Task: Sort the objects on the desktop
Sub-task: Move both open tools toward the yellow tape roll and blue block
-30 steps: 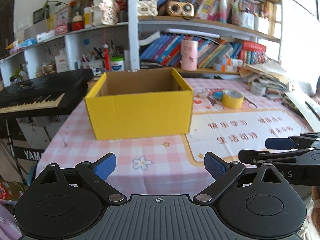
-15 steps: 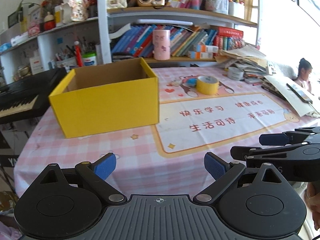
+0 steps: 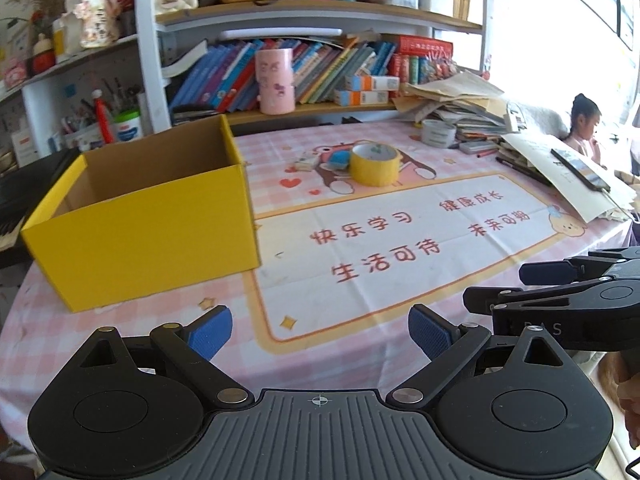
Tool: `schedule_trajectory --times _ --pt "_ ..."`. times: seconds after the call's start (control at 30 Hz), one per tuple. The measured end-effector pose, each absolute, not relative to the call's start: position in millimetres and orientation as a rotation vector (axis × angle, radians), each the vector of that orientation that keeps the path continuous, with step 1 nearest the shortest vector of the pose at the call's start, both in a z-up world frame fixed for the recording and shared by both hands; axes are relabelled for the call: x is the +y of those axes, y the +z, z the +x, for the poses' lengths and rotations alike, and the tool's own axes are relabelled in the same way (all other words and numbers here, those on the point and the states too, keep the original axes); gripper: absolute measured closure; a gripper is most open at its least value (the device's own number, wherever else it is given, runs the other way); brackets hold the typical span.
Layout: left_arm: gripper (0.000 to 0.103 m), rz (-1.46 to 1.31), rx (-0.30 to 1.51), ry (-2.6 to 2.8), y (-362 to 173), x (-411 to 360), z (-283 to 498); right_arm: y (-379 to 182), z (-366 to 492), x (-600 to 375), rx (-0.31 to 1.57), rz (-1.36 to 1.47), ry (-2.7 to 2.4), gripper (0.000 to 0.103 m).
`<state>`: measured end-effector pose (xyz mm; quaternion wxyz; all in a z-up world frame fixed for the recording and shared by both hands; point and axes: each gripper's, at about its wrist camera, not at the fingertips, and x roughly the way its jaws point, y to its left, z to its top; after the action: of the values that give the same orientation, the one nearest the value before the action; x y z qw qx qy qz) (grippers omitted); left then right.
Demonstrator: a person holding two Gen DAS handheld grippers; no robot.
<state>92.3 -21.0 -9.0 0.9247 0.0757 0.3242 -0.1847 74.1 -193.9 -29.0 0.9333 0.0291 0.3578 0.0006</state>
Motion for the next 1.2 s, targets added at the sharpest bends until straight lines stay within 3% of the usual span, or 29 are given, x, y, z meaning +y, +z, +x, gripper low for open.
schedule_trajectory --times 1.2 --pt "0.006 0.094 0.708 -0.189 -11.7 -128.4 224.6 -27.4 245.8 -309.5 0.753 0.007 0.149 0.037"
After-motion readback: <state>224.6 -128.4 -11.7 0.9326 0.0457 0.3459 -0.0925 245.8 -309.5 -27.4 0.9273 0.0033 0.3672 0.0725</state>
